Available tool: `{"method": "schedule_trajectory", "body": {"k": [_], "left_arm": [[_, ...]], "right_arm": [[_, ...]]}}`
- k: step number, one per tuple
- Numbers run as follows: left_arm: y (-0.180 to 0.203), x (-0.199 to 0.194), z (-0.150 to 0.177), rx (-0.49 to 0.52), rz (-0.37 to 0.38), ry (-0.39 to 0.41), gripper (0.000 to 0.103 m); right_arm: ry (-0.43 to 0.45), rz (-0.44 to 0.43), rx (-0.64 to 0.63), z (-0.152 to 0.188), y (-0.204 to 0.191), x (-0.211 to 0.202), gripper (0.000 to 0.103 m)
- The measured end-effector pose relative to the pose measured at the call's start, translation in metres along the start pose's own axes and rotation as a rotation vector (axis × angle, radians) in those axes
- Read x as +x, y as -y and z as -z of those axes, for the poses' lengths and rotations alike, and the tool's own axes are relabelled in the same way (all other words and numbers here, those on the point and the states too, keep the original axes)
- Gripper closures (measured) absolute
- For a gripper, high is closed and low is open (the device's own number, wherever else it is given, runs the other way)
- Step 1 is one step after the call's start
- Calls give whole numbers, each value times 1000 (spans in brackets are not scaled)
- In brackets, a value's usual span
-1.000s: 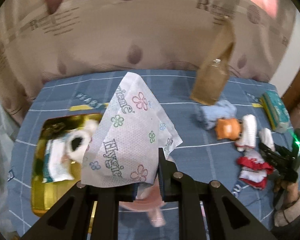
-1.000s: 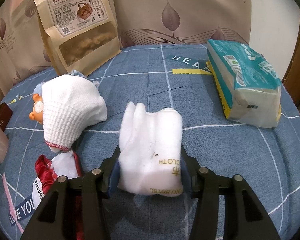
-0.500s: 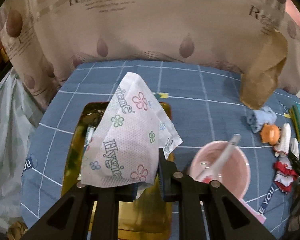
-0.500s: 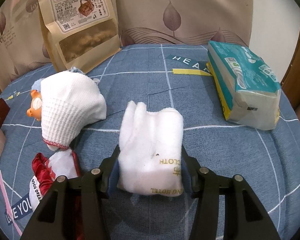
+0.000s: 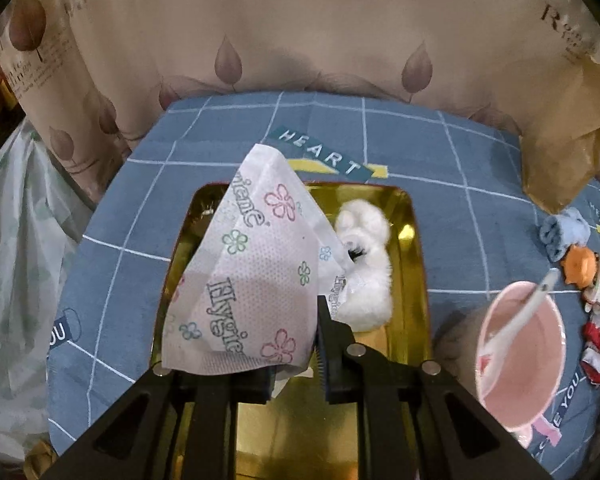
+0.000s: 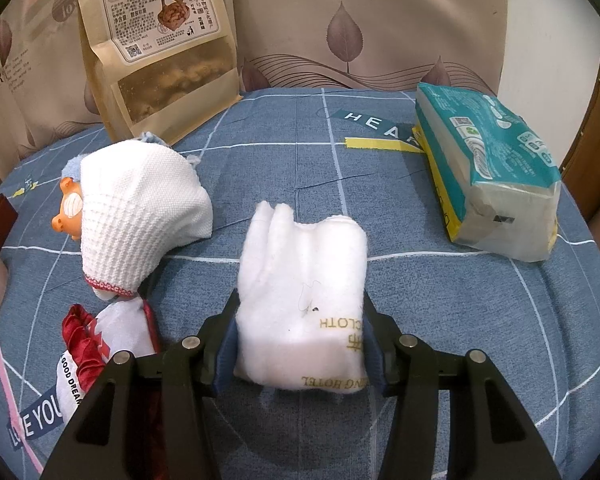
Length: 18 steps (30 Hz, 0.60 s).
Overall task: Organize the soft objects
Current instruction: 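Carry the pad wrapper to the tin tray and release it with the left tool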
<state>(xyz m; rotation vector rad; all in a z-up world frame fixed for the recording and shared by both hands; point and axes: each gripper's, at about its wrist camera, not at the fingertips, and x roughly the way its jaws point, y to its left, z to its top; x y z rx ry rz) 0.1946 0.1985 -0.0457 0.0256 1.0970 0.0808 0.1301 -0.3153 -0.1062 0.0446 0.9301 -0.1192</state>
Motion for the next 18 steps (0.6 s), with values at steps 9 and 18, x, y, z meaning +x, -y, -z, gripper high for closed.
{"method": "schedule_trajectory", "body": {"k": [9, 18], "left_arm": [[0, 16, 5, 21, -2, -11, 84], [-2, 11, 12, 22, 5, 2, 50]], "right_arm": [[0, 2, -1, 0, 0, 0, 54], [-1, 11, -9, 1, 0, 1, 53]]}}
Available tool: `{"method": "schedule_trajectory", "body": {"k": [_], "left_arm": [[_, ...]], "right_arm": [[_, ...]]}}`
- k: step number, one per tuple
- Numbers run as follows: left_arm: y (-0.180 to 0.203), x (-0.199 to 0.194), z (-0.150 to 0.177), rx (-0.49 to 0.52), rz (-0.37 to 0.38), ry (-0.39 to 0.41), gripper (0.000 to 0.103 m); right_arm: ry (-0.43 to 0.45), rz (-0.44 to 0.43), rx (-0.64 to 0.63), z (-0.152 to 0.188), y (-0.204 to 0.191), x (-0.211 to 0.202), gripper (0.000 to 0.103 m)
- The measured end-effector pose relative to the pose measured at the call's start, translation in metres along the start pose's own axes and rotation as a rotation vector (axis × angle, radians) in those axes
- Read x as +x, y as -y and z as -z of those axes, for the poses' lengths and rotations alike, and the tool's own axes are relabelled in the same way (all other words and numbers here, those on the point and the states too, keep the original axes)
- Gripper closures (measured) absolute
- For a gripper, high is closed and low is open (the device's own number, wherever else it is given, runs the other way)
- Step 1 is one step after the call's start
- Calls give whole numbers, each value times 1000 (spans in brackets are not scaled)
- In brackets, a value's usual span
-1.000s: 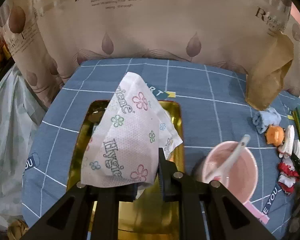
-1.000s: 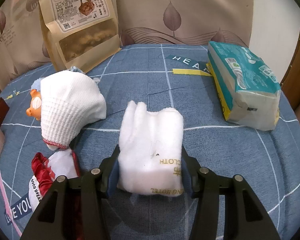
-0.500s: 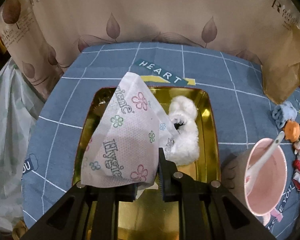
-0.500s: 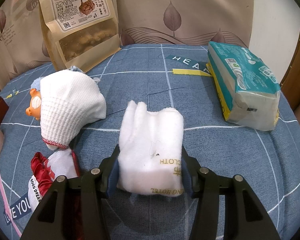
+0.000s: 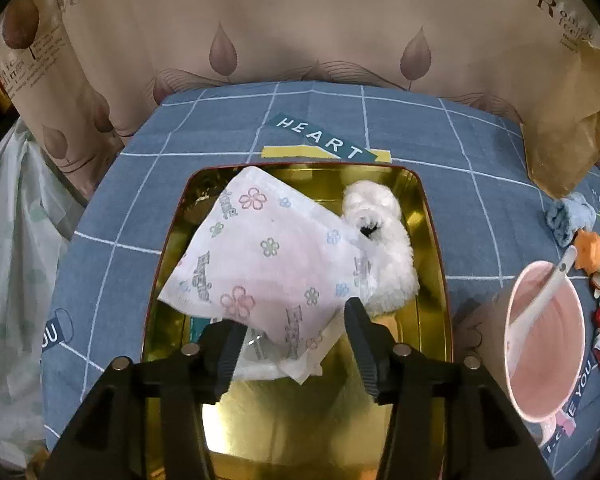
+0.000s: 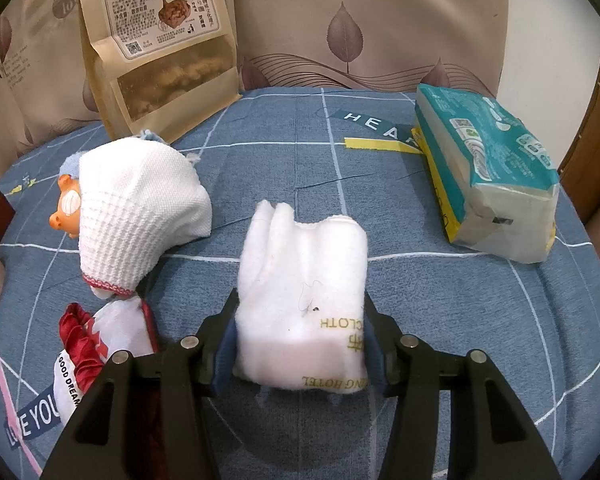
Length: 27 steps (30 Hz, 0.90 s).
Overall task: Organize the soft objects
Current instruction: 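Carry the pad wrapper to the tin tray and release it with the left tool, then carry the white gloves to the tin tray and lower them with the right tool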
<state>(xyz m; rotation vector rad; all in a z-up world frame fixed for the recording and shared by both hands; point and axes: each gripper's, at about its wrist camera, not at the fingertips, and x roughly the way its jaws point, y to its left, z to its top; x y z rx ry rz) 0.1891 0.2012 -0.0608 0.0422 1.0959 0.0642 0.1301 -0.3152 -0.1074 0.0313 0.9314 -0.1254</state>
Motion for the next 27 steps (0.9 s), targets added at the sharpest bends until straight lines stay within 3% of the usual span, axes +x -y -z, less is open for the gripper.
{"method": "schedule_trajectory", "body": {"k": [9, 19, 22, 27], "left_arm": [[-6, -32, 10, 4, 30, 65, 47], [-17, -71, 55, -37, -35, 160, 47], [-19, -79, 71, -32, -85, 193, 47], [-26, -80, 87, -61, -95, 201, 47]], "right_arm": [[-1, 9, -5, -1, -1, 1, 52], [4, 7, -4, -1, -1, 1, 53], [20, -1, 5, 0, 1, -3, 59], [55, 6, 7, 2, 3, -12, 67]]}}
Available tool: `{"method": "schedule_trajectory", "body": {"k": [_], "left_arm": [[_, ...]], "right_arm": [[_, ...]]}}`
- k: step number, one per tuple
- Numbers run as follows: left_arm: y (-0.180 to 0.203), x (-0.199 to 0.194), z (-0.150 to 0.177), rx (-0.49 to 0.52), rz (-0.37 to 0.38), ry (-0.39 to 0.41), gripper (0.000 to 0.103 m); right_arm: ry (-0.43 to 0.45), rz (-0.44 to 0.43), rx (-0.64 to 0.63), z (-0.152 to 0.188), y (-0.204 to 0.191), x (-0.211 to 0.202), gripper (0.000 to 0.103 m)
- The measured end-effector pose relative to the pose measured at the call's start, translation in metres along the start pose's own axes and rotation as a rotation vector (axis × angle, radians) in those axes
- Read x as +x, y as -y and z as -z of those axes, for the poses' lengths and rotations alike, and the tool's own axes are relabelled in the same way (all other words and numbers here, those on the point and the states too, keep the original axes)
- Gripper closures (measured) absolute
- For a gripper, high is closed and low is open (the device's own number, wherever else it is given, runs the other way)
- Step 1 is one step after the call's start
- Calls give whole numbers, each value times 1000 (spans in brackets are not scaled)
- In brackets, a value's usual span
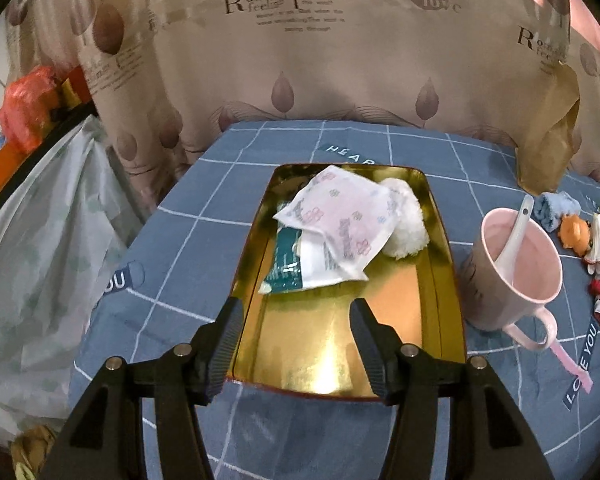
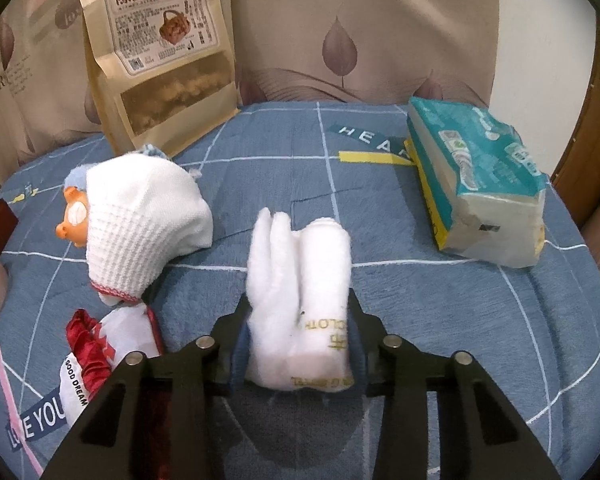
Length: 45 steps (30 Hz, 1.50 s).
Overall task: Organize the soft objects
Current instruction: 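Carry the white gloves to the tin tray and lower them with the right tool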
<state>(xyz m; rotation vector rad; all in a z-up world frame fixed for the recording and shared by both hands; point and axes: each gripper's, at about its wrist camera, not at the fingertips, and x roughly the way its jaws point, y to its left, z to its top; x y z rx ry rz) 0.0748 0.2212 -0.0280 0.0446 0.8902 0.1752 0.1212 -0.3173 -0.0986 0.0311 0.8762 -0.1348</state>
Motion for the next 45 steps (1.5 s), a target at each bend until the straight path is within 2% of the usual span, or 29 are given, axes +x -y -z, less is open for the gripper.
{"method": "schedule_trajectory", "body": {"k": [8, 13, 18, 26, 30, 36, 45], "left_arm": [[-10, 5, 11, -39, -26, 15, 46], [-21, 4, 12, -73, -56, 34, 46], [-33, 3, 12, -114, -59, 40, 46], [-54, 5, 13, -170, -87, 36, 46], [-63, 6, 14, -194, -109, 32, 46], [-71, 6, 14, -221, -137, 29, 46], [-79, 8, 14, -246, -143, 26, 46]], "right_arm": [[47, 17, -6, -10, -12, -30, 68], [107, -31, -57, -29, -45, -65, 68], [136, -140, -167, -42, -111, -89, 68], [118, -383, -371, -30, -243, -116, 68], [101, -465, -456, -22, -295, -126, 68], [67, -536, -532, -11, -358, -120, 68], [8, -536, -598, 1, -416, -95, 68]]}}
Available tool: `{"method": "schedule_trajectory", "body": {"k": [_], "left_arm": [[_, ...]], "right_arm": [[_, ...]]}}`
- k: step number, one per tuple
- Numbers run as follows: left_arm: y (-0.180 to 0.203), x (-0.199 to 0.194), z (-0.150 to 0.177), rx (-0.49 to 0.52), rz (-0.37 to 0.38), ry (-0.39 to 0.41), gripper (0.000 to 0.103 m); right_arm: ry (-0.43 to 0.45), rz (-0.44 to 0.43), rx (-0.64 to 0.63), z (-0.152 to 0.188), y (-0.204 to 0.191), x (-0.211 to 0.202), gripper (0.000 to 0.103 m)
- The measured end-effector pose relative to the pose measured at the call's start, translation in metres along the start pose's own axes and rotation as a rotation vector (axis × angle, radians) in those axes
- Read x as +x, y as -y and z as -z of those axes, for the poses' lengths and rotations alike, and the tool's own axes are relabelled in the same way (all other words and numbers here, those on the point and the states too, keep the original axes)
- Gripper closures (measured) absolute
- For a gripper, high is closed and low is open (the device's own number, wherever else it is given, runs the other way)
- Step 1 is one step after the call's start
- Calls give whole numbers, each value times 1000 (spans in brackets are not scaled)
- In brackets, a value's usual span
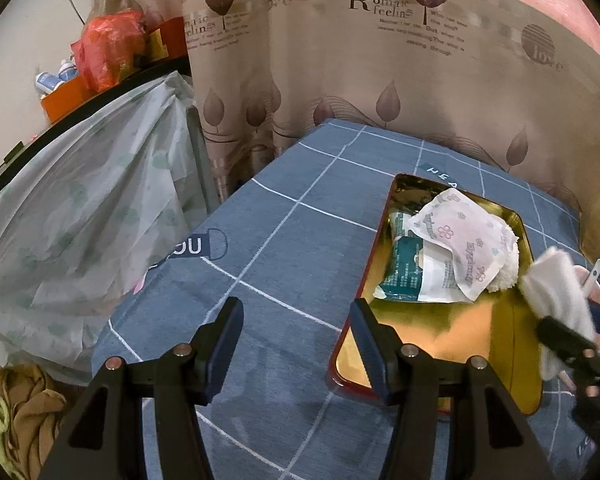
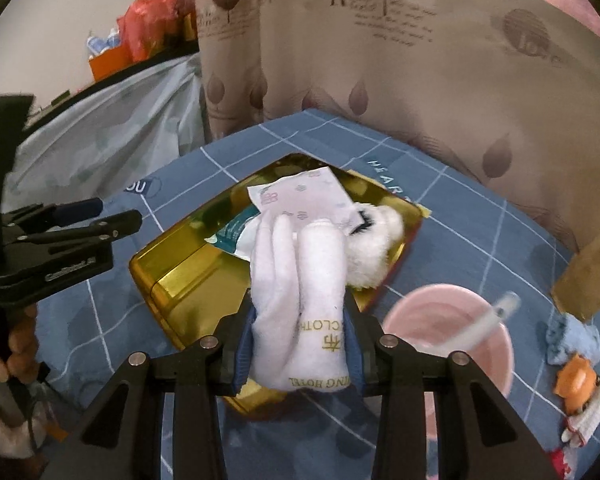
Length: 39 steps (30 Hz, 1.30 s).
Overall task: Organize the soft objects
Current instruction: 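Carry the white gloves to the tin tray and lower them with the right tool, then open the right tool over the tray and withdraw it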
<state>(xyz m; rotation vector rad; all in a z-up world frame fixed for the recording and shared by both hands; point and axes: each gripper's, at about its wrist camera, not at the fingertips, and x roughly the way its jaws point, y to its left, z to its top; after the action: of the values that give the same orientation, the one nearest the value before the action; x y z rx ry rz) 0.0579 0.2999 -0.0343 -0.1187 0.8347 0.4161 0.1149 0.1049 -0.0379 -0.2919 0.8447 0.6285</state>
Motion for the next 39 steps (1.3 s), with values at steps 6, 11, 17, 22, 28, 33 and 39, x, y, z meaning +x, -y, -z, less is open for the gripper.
{"method": "schedule_trajectory", "body": {"k": [6, 11, 17, 22, 28, 33, 39], "left_arm": [[-3, 1, -1, -4, 2, -3, 46], [-6, 2, -1, -16, 0, -8, 46], [-7, 5, -1, -19, -1, -13, 46], [-6, 4, 0, -20, -2, -13, 46], [-6, 4, 1, -20, -2, -13, 46], [-6, 3, -1, -22, 1, -10, 46], [-5, 4, 0, -12, 0, -5, 46]], "right_arm": [[-44, 2, -4, -4, -6, 24, 68], [-65, 19, -17, -6, -12, 41, 66], [-61, 47, -45, -8, -18, 48, 60], [-50, 40, -47, -8, -20, 45, 44], [6, 28, -32, -10, -20, 26, 29], [41, 23, -17, -11, -15, 6, 28], [90, 26, 37, 3, 6, -32, 25]]}}
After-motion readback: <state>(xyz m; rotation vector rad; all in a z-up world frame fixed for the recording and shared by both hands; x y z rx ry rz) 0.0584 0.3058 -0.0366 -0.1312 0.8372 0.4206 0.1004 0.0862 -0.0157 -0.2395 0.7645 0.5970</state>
